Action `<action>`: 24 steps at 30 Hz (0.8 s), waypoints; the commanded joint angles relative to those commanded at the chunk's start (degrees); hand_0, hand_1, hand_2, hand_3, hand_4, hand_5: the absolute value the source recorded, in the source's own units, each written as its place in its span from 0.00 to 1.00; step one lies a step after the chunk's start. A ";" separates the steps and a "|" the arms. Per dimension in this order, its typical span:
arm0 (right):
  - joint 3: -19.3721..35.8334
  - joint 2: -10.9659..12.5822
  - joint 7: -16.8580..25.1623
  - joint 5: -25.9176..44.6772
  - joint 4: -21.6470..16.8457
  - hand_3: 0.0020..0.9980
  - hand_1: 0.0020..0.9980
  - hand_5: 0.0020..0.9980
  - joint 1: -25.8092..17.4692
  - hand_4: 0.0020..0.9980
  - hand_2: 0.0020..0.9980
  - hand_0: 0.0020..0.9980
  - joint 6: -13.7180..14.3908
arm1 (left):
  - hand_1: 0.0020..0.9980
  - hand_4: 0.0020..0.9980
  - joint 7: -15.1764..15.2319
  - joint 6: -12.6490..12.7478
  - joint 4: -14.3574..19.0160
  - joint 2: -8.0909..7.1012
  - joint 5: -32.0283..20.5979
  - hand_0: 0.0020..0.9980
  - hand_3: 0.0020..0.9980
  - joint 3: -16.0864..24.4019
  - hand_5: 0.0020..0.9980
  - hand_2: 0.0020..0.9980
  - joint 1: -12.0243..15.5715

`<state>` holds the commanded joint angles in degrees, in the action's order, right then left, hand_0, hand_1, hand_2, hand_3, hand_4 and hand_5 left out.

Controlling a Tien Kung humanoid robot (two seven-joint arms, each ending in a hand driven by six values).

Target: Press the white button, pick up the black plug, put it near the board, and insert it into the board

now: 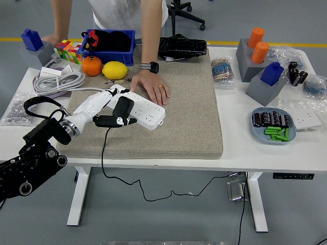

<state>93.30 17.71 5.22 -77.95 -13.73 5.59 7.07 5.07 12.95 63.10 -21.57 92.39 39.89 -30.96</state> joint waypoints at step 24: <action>-0.77 0.06 0.10 0.34 -0.11 0.56 0.58 0.27 0.23 0.62 0.57 0.67 -0.01 | 0.94 0.93 -1.85 1.03 -1.89 0.06 6.00 0.95 0.86 -1.52 0.65 0.88 -0.22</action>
<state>92.54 17.77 5.32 -77.61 -13.85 5.82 7.06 3.22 13.98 61.21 -21.52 98.38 38.37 -31.18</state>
